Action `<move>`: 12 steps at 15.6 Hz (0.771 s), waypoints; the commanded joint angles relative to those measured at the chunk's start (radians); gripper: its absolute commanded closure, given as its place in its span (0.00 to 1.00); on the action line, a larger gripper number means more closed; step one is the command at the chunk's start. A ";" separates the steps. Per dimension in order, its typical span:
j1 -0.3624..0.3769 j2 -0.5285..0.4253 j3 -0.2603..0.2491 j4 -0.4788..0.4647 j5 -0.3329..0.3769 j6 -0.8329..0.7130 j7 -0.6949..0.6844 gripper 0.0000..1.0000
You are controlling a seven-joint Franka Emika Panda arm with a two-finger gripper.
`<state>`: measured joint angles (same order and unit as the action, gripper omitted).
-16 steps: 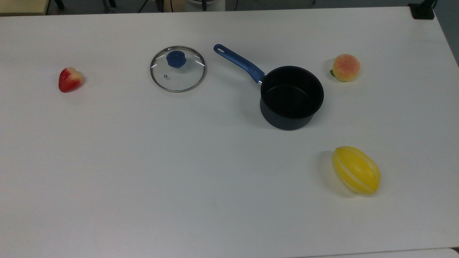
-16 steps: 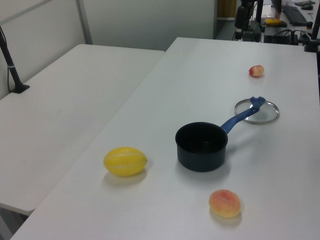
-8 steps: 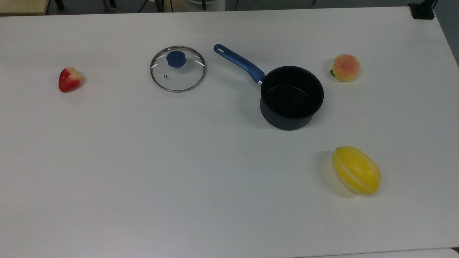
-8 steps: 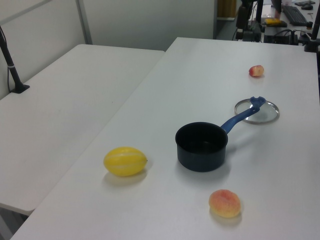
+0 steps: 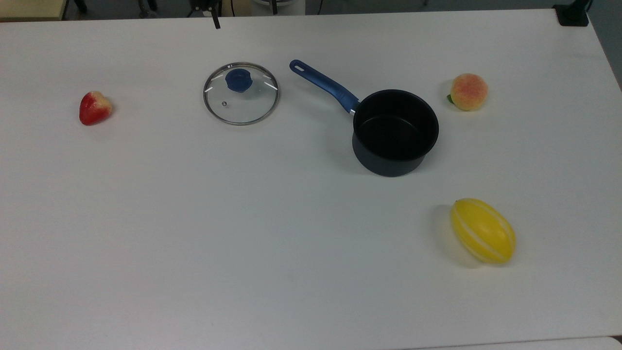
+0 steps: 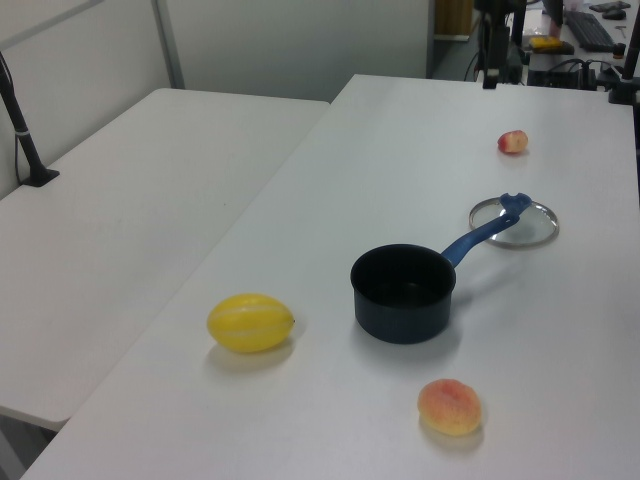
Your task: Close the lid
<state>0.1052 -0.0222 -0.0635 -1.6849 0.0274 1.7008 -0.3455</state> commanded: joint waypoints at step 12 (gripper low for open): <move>-0.033 -0.015 -0.012 -0.318 -0.103 0.238 -0.023 0.00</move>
<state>0.0792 -0.0114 -0.0680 -1.9279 -0.0631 1.8620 -0.3467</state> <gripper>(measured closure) 0.000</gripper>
